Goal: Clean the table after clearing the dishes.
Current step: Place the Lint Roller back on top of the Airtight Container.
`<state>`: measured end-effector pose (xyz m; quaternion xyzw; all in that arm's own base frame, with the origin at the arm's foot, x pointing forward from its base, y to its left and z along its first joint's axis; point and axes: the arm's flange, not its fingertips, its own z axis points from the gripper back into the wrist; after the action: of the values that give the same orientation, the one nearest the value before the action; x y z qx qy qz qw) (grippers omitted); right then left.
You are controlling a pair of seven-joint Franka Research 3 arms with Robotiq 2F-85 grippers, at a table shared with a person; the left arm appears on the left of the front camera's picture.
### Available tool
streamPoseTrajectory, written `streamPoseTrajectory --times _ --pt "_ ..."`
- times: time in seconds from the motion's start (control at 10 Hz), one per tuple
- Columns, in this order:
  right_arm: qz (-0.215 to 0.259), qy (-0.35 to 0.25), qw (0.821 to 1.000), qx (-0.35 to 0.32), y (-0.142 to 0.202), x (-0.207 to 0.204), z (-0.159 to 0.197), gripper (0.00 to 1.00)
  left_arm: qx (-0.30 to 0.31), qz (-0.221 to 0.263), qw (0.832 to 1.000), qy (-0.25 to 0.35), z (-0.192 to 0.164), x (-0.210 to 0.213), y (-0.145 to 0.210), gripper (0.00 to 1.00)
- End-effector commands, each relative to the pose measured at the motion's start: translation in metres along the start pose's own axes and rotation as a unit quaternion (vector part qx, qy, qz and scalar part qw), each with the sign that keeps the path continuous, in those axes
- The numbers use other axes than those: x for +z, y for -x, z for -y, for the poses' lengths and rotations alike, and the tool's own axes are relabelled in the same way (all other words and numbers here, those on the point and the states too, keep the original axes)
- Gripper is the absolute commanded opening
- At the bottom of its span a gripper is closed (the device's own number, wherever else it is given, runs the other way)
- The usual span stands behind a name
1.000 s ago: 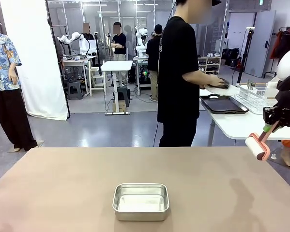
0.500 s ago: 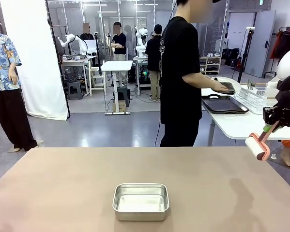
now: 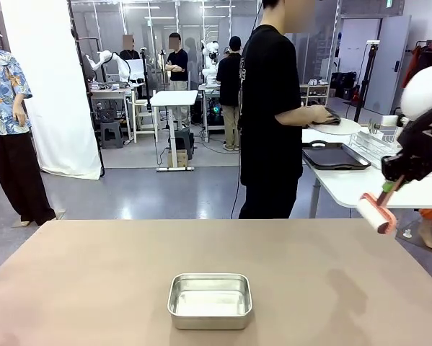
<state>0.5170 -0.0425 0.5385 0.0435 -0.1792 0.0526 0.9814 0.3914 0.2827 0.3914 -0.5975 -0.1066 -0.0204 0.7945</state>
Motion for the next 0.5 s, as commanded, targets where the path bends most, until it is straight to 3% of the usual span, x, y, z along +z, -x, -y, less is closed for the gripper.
streamPoseTrajectory --times 0.0,0.2,0.4 --pt "0.017 -0.025 0.995 0.092 0.022 0.020 -0.043 0.22 -0.002 0.004 1.000 0.001 0.002 0.001 0.004 1.00" --pt "0.014 -0.049 0.981 0.185 0.045 0.029 -0.094 0.22 -0.002 0.004 1.000 0.001 0.002 0.001 0.004 1.00" --pt "0.017 -0.067 0.956 0.283 0.066 0.037 -0.147 0.22 -0.002 0.004 1.000 0.001 0.002 0.001 0.004 1.00"
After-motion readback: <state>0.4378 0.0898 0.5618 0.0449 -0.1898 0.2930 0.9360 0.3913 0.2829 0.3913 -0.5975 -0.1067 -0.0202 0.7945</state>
